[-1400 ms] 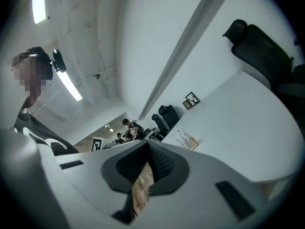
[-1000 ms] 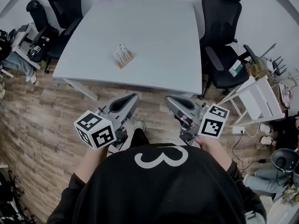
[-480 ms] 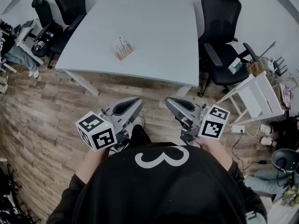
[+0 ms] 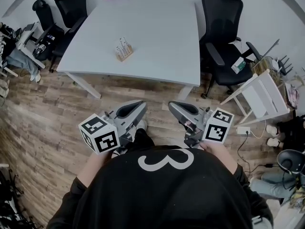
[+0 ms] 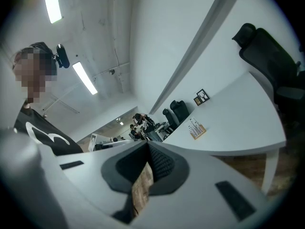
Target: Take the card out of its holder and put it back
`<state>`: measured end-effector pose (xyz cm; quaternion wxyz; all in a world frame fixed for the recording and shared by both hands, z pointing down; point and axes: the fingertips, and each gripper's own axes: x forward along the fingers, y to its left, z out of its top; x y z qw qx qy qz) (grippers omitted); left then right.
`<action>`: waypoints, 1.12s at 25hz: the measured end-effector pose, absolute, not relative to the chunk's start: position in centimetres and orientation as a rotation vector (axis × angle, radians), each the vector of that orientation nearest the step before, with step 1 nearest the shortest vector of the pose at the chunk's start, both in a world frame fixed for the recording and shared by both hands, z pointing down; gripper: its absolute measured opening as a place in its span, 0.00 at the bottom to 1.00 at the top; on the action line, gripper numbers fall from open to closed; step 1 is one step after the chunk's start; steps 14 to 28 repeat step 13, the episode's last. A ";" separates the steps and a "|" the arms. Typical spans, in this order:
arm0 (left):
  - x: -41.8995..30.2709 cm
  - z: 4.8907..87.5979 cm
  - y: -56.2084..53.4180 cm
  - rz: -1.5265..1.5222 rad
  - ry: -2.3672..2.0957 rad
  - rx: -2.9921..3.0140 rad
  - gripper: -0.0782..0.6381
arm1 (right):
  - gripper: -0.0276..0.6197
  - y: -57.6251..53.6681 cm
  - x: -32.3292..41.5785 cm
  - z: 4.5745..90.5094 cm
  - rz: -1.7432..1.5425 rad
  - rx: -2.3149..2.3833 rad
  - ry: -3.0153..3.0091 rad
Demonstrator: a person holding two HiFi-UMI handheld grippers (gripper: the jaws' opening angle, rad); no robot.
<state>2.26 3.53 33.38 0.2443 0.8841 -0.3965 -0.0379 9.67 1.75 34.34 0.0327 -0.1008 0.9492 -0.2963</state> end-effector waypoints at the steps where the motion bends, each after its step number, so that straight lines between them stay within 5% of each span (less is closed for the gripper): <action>1: 2.4 33.4 3.5 -0.105 -1.083 2.413 0.13 | 0.05 1.8 9.9 34.4 -0.912 -0.312 2.921; 28: 4.3 33.1 5.1 -0.090 -1.089 2.429 0.13 | 0.05 3.6 11.6 34.3 -0.903 -0.311 2.916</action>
